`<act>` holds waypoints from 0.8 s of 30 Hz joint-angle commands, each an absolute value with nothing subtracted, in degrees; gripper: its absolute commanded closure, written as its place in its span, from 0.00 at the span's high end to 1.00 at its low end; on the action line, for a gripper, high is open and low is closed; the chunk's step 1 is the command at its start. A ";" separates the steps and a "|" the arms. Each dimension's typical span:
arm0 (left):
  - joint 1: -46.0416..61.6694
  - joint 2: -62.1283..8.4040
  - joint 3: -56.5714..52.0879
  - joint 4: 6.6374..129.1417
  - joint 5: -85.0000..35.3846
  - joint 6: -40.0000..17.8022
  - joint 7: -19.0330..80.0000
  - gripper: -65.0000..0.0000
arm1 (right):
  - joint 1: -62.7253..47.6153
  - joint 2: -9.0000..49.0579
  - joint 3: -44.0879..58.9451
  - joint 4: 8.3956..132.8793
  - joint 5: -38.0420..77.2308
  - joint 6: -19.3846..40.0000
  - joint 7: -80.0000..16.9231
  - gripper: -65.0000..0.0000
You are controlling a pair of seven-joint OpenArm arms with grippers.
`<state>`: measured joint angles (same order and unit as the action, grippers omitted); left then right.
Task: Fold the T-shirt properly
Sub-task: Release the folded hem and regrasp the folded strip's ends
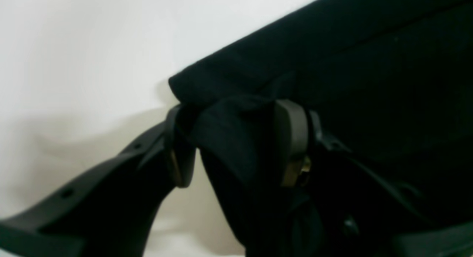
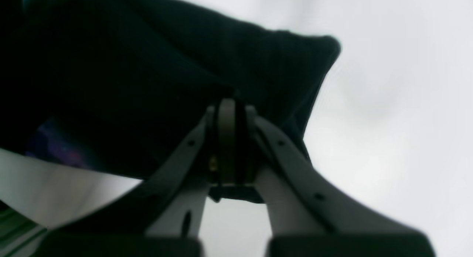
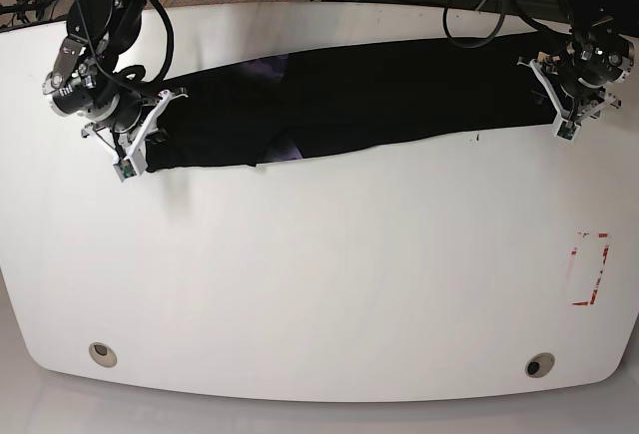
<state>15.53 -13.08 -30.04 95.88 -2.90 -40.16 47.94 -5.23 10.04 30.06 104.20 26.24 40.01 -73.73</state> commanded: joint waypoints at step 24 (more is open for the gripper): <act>7.69 -14.55 -38.99 105.71 -18.86 -40.00 61.58 0.70 | -10.15 14.81 31.69 106.59 52.09 40.00 -69.41 0.64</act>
<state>8.71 -13.43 -36.58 104.79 -16.69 -40.29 59.40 -10.48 14.66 31.42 106.85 49.32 39.92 -69.25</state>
